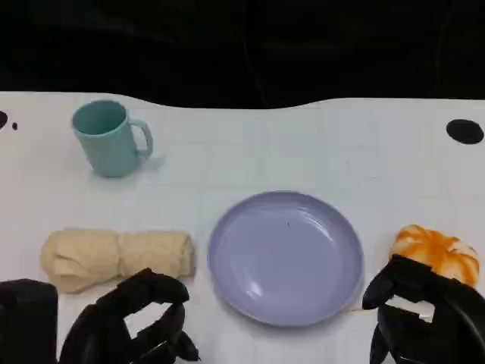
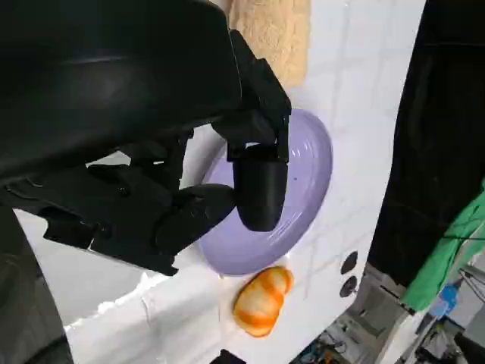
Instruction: Grasp the towel on the left side of the plate with the left hand and place it into the plate.
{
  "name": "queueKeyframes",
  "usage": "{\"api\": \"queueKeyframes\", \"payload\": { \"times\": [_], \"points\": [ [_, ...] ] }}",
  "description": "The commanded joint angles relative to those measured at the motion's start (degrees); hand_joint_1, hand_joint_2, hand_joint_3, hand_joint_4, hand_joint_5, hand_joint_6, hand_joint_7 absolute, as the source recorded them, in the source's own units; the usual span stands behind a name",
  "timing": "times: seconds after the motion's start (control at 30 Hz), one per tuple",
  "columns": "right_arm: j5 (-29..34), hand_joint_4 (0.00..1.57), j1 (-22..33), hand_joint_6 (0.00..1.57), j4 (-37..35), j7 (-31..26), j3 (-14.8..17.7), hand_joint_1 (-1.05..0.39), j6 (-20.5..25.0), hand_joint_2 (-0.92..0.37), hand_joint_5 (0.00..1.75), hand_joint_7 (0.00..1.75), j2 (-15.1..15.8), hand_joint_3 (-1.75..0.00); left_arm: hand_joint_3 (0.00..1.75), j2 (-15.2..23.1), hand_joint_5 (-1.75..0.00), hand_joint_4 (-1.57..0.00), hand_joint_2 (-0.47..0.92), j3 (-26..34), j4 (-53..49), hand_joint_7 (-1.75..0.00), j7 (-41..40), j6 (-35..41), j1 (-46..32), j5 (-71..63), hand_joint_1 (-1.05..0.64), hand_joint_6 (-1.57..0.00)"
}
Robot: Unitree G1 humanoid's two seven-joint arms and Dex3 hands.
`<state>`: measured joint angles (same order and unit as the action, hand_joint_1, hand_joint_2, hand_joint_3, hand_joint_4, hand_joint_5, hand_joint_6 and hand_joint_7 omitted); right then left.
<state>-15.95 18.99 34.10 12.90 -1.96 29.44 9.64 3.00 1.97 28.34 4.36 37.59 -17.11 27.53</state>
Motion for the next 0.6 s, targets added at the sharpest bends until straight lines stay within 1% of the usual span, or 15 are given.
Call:
{"api": "queueKeyframes", "payload": {
  "times": [0.03, 0.6],
  "points": [
    [0.58, 0.65, -0.1, 0.45, -0.38, 0.06, 0.11, -0.03, -0.63, -0.75, 1.75, 1.67, 0.74, -1.09, 0.89, 0.7, -1.75, -0.67, 0.77, 0.4, -0.1, -1.61, 0.88, -0.49, 0.04, -0.1, -0.19, -0.57],
    [1.29, 0.65, -0.16, 0.45, -0.05, 0.16, 0.2, -0.04, -0.02, -0.74, 1.75, 1.67, 0.72, -1.09, 0.89, 0.53, -1.75, -0.67, 0.76, 0.32, 0.1, -1.6, 0.77, -0.4, -0.02, -0.06, -0.2, -0.58]
  ]
}}
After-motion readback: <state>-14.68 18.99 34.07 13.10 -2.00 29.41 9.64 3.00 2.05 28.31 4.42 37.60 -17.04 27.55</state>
